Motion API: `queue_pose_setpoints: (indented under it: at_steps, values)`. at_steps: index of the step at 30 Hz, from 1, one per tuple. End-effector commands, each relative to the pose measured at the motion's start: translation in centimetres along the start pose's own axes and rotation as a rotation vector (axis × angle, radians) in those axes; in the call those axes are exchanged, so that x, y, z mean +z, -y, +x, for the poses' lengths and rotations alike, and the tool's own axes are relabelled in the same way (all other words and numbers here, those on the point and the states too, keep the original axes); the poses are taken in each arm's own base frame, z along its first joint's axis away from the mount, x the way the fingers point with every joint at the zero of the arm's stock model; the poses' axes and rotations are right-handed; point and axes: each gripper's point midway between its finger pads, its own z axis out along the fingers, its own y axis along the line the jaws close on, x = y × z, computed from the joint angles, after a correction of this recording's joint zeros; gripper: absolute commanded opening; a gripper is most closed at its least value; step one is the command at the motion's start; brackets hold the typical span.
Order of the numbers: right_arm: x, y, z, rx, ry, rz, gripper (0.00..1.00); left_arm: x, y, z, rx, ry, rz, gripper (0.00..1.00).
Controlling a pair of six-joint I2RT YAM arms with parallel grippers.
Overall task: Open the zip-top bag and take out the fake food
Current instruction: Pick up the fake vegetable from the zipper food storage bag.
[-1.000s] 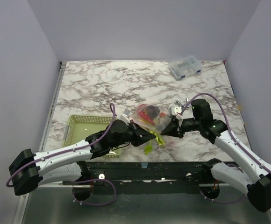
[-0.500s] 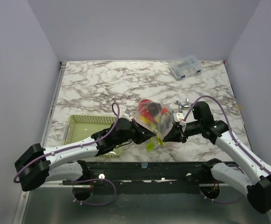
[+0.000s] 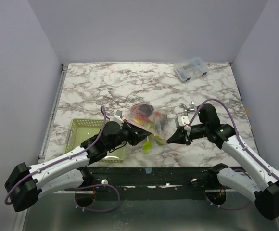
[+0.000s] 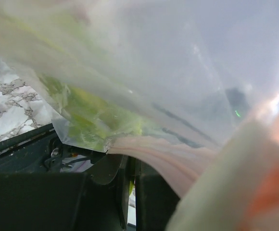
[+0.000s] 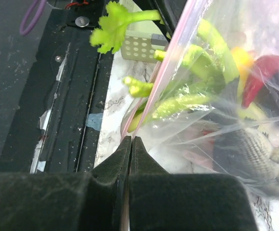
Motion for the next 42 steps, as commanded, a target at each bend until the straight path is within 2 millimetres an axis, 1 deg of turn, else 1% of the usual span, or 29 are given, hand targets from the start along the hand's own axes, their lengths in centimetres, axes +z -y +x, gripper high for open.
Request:
queue_pose_setpoints:
  at_steps: [1,5,7,8,12,13,15,16,18,19,21,23,26,28,29,30,33,34,35,38,40,41,42]
  values:
    - [-0.2,-3.0,1.1,0.115,-0.014,-0.092,0.00,-0.4,3.2,-2.4,-0.028,0.100,0.101,0.00]
    - [-0.1,-3.4,0.7,0.118,0.009,-0.132,0.00,1.4,2.4,-1.9,-0.026,0.069,0.078,0.00]
    - [0.0,-3.6,0.9,0.122,0.001,-0.148,0.00,2.2,2.7,-1.9,-0.026,0.067,0.084,0.00]
    - [0.0,-3.7,1.1,0.119,-0.009,-0.157,0.00,2.4,3.0,-1.4,-0.027,0.038,0.089,0.00]
    - [0.2,-3.6,2.5,0.091,-0.109,-0.137,0.00,3.2,5.0,-1.6,-0.034,0.044,0.133,0.00]
    - [0.1,-3.2,2.6,0.089,-0.122,-0.110,0.00,3.4,5.5,-1.7,-0.033,0.042,0.143,0.00]
    - [-0.1,-1.7,2.0,0.091,-0.133,-0.027,0.00,3.4,6.4,-1.5,-0.035,0.027,0.169,0.00]
    - [-0.3,-0.9,1.5,0.090,-0.134,0.021,0.00,3.4,6.8,-1.5,-0.037,0.021,0.181,0.00]
    - [-1.0,1.5,1.4,0.101,-0.169,0.154,0.00,2.9,7.0,-1.3,-0.036,0.006,0.196,0.00]
    - [-1.3,2.7,1.4,0.100,-0.180,0.216,0.00,2.6,7.1,-1.2,-0.035,-0.001,0.200,0.00]
    - [-1.9,4.4,2.2,0.108,-0.217,0.309,0.00,1.8,6.7,-1.0,-0.031,-0.011,0.199,0.00]
    - [-1.9,5.0,2.8,0.127,-0.232,0.334,0.00,0.9,6.2,-0.8,-0.020,-0.020,0.190,0.00]
    - [-1.1,4.6,2.9,0.165,-0.212,0.283,0.00,-0.1,5.4,-0.3,0.007,-0.050,0.180,0.00]
    - [-0.8,4.8,2.8,0.179,-0.209,0.269,0.00,-0.3,4.7,0.3,0.035,-0.082,0.166,0.00]
    - [-0.7,4.8,2.3,0.176,-0.200,0.258,0.00,-0.2,4.2,0.8,0.050,-0.103,0.151,0.00]
    - [-0.5,4.4,1.8,0.172,-0.185,0.218,0.00,-0.1,3.6,1.0,0.054,-0.117,0.136,0.00]
    - [0.1,1.4,-0.6,0.135,-0.102,0.025,0.00,0.3,1.9,1.0,0.057,-0.116,0.108,0.00]
    - [0.2,0.7,-0.9,0.116,-0.092,-0.026,0.00,0.5,1.6,0.9,0.057,-0.112,0.104,0.00]
    - [0.2,0.0,-0.8,0.107,-0.095,-0.070,0.00,0.7,1.5,0.8,0.061,-0.105,0.105,0.00]
    - [-0.1,-0.8,-0.1,0.097,-0.137,-0.129,0.00,1.3,2.2,0.3,0.091,-0.080,0.113,0.00]
    - [-0.1,-1.0,0.2,0.110,-0.154,-0.151,0.02,1.8,2.7,0.2,0.106,-0.075,0.116,0.00]
    - [-0.1,-1.0,0.3,0.116,-0.158,-0.154,0.07,2.1,2.9,0.3,0.110,-0.078,0.119,0.00]
    - [-0.1,-1.0,0.2,0.116,-0.158,-0.155,0.15,2.4,3.4,0.4,0.116,-0.081,0.128,0.00]
